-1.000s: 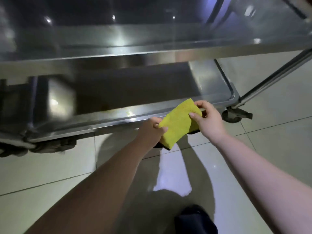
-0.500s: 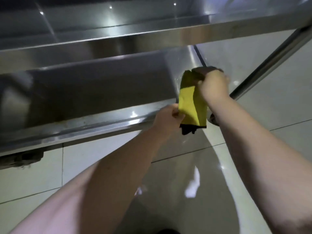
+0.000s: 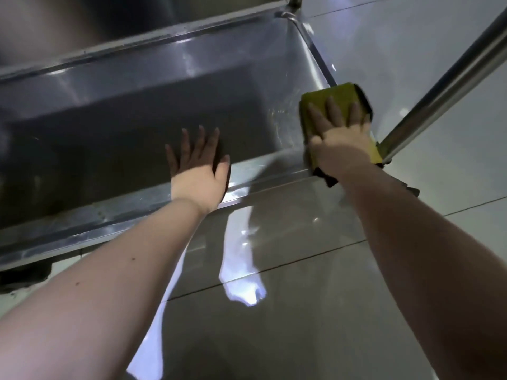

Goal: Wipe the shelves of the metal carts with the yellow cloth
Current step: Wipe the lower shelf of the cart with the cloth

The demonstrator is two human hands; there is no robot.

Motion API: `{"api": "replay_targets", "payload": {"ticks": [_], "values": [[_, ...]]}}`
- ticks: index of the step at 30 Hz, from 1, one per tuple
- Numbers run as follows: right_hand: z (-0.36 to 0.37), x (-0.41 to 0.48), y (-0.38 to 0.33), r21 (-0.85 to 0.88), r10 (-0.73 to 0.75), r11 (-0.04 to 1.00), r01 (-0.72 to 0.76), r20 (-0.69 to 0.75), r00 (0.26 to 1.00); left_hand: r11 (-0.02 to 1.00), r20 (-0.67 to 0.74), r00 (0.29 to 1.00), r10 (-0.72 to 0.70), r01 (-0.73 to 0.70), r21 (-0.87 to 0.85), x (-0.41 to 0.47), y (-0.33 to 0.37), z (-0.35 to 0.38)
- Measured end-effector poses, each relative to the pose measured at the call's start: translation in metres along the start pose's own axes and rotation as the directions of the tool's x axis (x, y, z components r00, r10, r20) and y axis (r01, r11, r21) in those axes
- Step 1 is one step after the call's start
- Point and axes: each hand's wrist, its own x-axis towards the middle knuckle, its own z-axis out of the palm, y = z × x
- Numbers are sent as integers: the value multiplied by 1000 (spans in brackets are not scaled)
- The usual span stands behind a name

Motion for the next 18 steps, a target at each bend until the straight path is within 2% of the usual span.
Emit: {"api": "replay_targets", "payload": {"ticks": [3,5,6,8,10,12,13,15,18], "values": [[-2,23,2,0,147,989,-147,48,988,1000,-44,999,2,-3,-26,4,4,2],[4,29,-34,17,130,991,-131,19,991,999,-57,998,17,-19,-38,6,5,3],[7,30,-60,23,83,996,-83,16,996,999,-72,997,12,-15,-41,7,5,3],[15,25,-118,59,-136,989,135,4,991,997,-108,993,-50,43,-60,8,3,4],[22,13,-166,107,-410,907,408,-5,912,978,-143,973,-184,166,-126,8,-2,4],[21,11,-175,95,-530,844,528,4,848,947,-140,943,-302,279,-162,9,-6,3],[20,17,-165,73,-535,842,534,-9,845,943,-119,940,-319,302,-144,9,-6,2],[14,38,-124,57,-442,894,445,-68,895,949,-63,948,-311,306,-77,12,-4,3],[1,64,-37,124,-113,985,123,-90,990,958,1,958,-286,286,26,14,0,6]]}}
